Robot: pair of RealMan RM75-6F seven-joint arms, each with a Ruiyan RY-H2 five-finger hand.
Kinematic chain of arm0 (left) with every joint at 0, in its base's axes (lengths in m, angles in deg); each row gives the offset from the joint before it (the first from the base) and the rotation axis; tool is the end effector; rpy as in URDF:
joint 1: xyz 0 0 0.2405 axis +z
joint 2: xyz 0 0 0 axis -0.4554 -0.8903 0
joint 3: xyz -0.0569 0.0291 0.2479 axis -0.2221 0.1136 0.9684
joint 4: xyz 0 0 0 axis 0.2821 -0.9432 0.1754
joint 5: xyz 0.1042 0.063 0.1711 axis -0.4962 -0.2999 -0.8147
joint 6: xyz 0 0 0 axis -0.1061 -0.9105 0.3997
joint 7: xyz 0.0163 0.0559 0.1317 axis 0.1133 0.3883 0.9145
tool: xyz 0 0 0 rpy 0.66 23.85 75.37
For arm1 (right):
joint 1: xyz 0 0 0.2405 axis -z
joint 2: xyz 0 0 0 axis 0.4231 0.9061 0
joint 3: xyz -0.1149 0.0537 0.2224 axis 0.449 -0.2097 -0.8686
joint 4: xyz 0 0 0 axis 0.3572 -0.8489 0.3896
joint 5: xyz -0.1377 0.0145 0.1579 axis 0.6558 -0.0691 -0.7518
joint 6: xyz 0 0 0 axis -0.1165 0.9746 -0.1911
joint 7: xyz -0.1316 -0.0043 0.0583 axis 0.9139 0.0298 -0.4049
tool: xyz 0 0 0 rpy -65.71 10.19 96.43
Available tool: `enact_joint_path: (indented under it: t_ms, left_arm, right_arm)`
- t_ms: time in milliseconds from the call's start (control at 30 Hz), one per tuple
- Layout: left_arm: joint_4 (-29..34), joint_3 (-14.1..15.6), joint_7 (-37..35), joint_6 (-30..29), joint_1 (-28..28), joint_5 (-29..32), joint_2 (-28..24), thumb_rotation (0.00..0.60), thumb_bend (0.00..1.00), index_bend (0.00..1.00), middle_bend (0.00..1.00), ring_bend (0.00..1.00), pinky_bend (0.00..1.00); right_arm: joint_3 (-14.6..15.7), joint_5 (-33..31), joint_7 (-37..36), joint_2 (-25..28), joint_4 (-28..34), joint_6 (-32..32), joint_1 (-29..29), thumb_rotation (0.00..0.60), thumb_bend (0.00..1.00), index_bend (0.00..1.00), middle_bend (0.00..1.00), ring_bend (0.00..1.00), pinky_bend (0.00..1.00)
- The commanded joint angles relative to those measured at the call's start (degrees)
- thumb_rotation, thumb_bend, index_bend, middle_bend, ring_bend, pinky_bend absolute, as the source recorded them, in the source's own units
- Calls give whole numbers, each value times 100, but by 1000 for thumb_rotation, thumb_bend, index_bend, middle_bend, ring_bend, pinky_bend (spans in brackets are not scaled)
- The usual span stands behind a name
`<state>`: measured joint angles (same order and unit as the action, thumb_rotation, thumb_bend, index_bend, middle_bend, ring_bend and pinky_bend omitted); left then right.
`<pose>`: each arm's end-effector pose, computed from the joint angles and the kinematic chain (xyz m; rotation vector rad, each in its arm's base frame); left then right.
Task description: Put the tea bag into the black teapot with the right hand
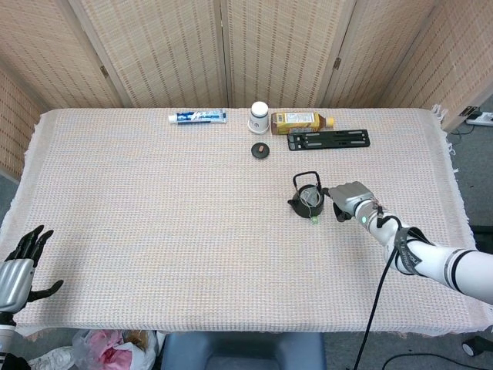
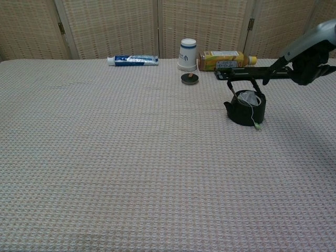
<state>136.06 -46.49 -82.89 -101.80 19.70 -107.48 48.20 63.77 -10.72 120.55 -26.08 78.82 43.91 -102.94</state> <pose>-0.3264 0.1906 0.1561 -1.4187 -0.9793 -0.7924 -0.1517 -0.3950 0.1099 1.9556 -1.2123 0.1394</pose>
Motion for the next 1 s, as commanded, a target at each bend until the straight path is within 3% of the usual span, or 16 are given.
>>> enact_joint_path:
  t_ms: [33, 267, 1000]
  left_arm:
    - [5, 4, 17, 15, -8, -1, 8, 600, 239, 0, 0, 5, 291]
    - [5, -9, 49, 52, -29, 34, 24, 600, 239, 0, 0, 5, 291]
    - [1, -15, -198, 7, 3, 1, -85, 600, 239, 0, 0, 5, 291]
  right_arm:
    - [268, 43, -381, -13, -159, -273, -224, 600, 1000, 0, 1000, 910, 830]
    - [580, 428, -870, -194, -268, -206, -372, 600, 1000, 0, 1000, 910, 830]
    - [982, 1361, -2283, -1275, -1313, -579, -676, 600, 1000, 0, 1000, 909, 830]
